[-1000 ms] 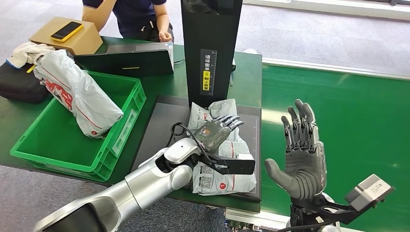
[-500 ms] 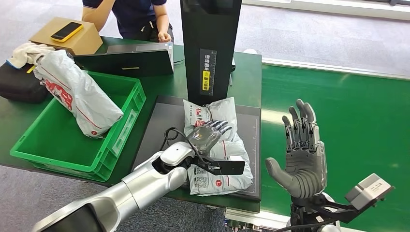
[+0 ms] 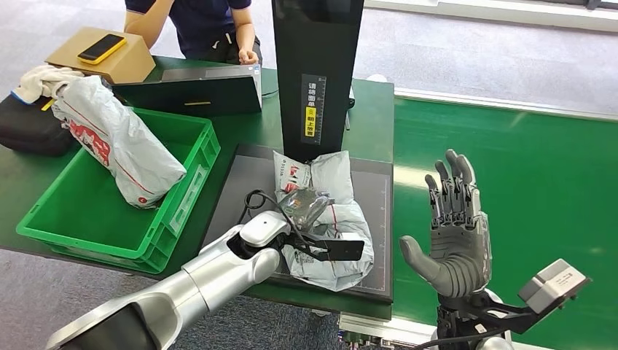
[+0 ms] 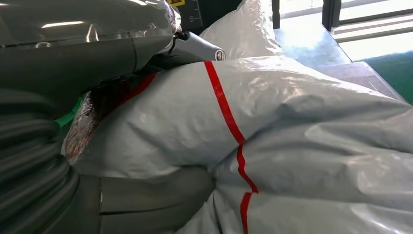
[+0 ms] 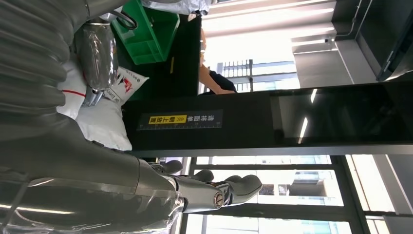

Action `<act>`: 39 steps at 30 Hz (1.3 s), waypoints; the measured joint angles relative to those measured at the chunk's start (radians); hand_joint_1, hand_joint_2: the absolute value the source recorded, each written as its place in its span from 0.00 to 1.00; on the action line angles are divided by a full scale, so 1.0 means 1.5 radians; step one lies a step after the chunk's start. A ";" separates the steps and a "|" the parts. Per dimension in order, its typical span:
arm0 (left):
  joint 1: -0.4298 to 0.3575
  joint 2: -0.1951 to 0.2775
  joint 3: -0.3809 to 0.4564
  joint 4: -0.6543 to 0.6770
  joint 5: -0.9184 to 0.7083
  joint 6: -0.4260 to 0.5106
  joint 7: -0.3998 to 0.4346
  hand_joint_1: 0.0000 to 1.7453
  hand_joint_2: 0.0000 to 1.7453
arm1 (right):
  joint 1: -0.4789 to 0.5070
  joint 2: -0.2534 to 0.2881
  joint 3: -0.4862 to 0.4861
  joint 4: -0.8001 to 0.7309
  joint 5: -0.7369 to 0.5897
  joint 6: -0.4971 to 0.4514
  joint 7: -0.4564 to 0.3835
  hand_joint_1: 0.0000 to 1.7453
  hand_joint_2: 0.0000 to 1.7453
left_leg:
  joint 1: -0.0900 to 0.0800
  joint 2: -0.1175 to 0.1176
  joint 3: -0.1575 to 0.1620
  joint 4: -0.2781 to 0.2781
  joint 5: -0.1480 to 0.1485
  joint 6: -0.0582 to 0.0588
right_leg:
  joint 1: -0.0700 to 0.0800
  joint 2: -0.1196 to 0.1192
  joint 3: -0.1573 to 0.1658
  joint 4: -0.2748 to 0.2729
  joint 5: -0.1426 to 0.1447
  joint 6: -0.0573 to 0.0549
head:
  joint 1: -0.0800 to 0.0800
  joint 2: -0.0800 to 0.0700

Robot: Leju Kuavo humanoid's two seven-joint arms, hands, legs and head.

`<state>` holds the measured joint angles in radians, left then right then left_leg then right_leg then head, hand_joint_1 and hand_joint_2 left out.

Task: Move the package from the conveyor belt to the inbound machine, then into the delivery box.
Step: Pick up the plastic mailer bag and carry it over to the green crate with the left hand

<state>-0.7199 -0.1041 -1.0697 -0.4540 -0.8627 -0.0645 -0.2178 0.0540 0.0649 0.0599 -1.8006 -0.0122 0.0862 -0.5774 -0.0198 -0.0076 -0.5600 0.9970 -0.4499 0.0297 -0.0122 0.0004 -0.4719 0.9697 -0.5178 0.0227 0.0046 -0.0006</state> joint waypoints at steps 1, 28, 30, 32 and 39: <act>-0.001 0.000 0.000 0.000 0.000 0.000 -0.001 1.00 1.00 | 0.000 0.000 0.000 0.001 0.000 0.000 0.000 0.00 1.00 | 0.000 0.000 0.000 0.000 0.000 0.000 | 0.000 0.000 0.000 0.000 0.000 0.000 | 0.000 0.000; -0.003 0.001 0.024 0.001 0.018 0.049 -0.017 1.00 1.00 | 0.000 0.000 -0.003 0.003 0.000 0.000 -0.001 0.00 1.00 | 0.000 0.000 -0.001 0.000 0.000 0.000 | 0.000 0.000 -0.001 0.000 0.000 0.000 | 0.000 0.000; -0.003 0.001 0.025 0.001 0.018 0.049 -0.017 1.00 1.00 | 0.000 0.000 -0.004 0.003 0.000 0.000 -0.001 0.00 1.00 | 0.000 0.000 -0.001 0.000 0.000 0.000 | 0.000 0.000 -0.001 0.000 0.000 0.000 | 0.000 0.000; -0.002 0.002 0.025 0.000 0.018 0.064 -0.018 1.00 1.00 | 0.000 0.000 -0.004 0.004 0.000 0.000 -0.001 0.00 1.00 | 0.000 0.000 -0.001 0.000 0.000 0.000 | 0.000 0.000 -0.001 0.000 0.000 0.000 | 0.000 0.000; 0.041 0.033 0.087 -0.161 0.075 0.237 -0.010 1.00 1.00 | 0.025 0.000 -0.016 -0.003 -0.002 -0.010 -0.003 0.00 1.00 | 0.000 0.000 -0.002 0.000 0.000 0.000 | 0.000 0.000 -0.002 0.000 0.000 0.000 | 0.000 0.000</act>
<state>-0.6578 -0.0542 -0.9388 -0.6960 -0.7504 0.2910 -0.2328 0.0908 0.0649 0.0362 -1.8045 -0.0148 0.0708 -0.5818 -0.0198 -0.0073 -0.5626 0.9970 -0.4501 0.0295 -0.0123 0.0010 -0.4748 0.9697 -0.5180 0.0224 0.0046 -0.0007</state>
